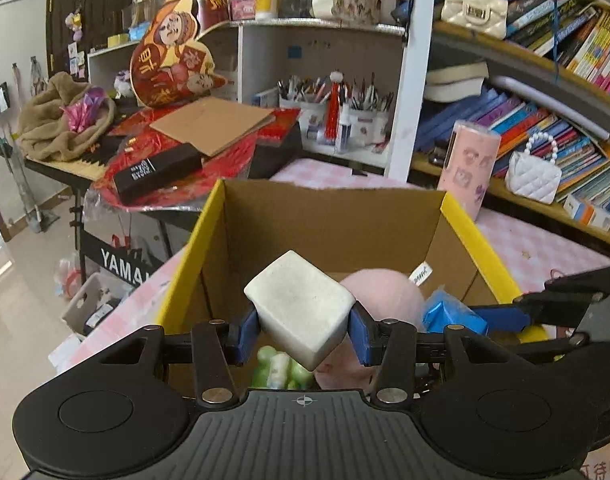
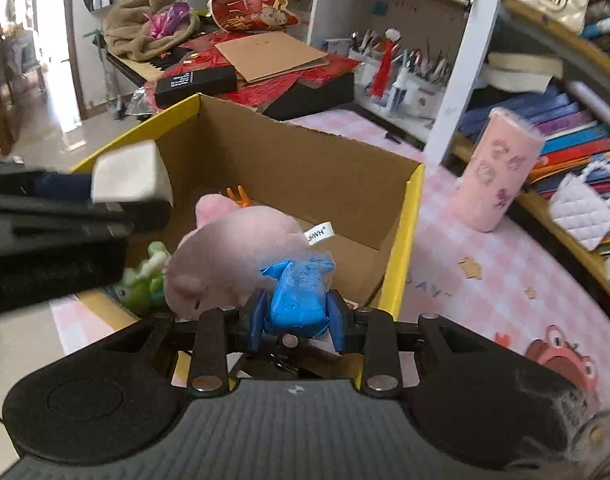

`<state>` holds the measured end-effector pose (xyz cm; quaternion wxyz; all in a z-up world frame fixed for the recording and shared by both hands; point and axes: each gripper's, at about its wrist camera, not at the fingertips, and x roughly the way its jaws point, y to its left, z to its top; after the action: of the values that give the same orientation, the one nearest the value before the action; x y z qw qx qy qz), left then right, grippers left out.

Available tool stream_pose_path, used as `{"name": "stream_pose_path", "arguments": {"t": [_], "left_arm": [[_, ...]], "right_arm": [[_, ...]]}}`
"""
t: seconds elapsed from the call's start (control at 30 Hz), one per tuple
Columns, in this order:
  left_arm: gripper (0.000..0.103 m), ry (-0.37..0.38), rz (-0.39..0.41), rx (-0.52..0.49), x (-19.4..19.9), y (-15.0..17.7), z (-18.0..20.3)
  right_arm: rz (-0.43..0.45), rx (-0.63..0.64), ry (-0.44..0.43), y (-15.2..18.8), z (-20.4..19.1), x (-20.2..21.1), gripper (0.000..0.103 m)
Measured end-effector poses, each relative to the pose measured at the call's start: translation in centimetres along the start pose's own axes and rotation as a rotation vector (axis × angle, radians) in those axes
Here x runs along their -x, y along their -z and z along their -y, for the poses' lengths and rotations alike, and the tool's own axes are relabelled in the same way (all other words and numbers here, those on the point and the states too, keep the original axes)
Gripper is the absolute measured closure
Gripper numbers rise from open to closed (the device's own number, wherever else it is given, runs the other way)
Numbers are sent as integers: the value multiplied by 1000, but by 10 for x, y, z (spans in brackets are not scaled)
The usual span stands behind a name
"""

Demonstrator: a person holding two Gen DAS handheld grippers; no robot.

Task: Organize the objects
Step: 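Open the left gripper dropping the sponge while the right releases the blue toy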

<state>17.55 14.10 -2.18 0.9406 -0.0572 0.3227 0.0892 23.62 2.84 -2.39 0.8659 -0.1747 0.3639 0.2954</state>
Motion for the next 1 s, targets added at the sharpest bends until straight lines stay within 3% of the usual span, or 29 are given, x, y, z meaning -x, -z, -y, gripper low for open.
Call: {"name": "stream_pose_path", "arguments": {"t": [0.17, 0.5, 0.8, 0.83, 0.9, 0.93, 0.97, 1.0], "left_arm": [[56, 11, -17, -2, -5, 6, 4], [54, 41, -30, -47, -11, 9, 1], [51, 90, -54, -119, -15, 10, 0], [49, 94, -49, -121, -14, 10, 0], [35, 107, -22, -123, -8, 10, -2], [23, 111, -3, -128, -4, 9, -2], [13, 110, 14, -136, 1, 8, -2], [11, 110, 32, -145, 7, 7, -1]], "right_arm": [[-53, 9, -80, -4, 8, -6, 73], [-67, -110, 90, 12, -17, 14, 73], [-85, -244, 106, 21, -22, 26, 73], [-81, -237, 114, 22, -23, 26, 73], [-62, -240, 131, 24, -26, 28, 72], [-51, -242, 138, 25, -26, 28, 71], [-36, -240, 148, 25, -28, 30, 69], [-16, -233, 164, 25, -29, 33, 59]]}}
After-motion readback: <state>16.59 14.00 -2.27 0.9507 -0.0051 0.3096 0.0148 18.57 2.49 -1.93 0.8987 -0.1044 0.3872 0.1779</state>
